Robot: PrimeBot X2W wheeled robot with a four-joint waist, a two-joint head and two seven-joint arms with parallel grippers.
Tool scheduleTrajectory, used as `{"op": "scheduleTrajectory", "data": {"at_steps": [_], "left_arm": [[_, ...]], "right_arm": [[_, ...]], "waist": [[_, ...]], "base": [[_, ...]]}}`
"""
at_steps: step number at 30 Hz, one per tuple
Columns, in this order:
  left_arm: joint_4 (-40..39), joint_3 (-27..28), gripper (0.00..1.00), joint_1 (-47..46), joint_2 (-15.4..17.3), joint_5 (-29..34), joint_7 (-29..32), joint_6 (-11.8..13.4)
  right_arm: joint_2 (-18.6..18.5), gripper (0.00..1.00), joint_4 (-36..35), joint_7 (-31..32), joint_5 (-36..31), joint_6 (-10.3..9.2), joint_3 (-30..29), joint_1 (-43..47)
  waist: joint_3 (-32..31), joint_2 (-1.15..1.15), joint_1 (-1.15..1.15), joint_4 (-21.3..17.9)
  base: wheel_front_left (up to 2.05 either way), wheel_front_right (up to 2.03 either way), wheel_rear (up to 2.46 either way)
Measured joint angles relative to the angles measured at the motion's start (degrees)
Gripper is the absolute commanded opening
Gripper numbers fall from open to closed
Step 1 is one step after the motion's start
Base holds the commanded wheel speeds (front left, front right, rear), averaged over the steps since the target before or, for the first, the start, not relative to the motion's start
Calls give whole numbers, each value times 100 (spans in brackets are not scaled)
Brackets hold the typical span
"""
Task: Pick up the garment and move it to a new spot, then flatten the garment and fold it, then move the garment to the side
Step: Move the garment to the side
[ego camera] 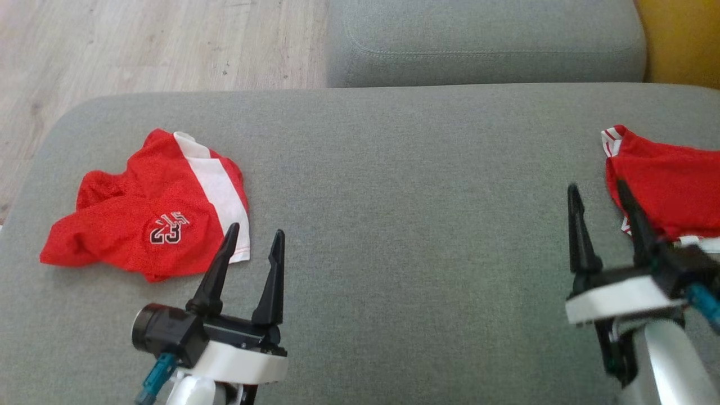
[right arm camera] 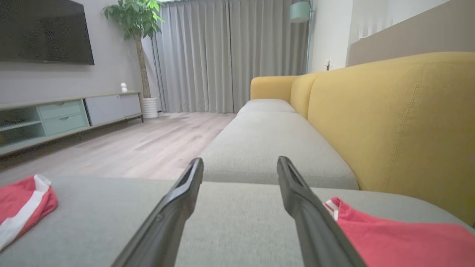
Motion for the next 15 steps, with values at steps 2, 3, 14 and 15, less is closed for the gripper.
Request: {"op": "scheduleTrajectory", "data": {"at_steps": [2, 3, 14, 15], "left_arm": [[7, -18, 100, 4, 0, -1, 0, -3], [14, -32, 100, 6, 0, -1, 0, -3], [181, 127, 100, 311, 5, 43, 0, 49], [181, 132, 100, 311, 5, 44, 0, 49]], "right_arm": [[36, 100, -67, 0, -54, 0, -37, 224], [73, 100, -90, 0, -45, 0, -64, 319], [305, 100, -129, 0, -174, 0, -131, 924], [314, 100, -129, 0, -191, 0, -130, 925]], "waist": [[-23, 0, 0, 4], [-37, 0, 0, 10], [-146, 0, 0, -1], [-153, 0, 0, -4]], "base": [[0, 0, 0], [0, 0, 0], [0, 0, 0], [0, 0, 0]]}}
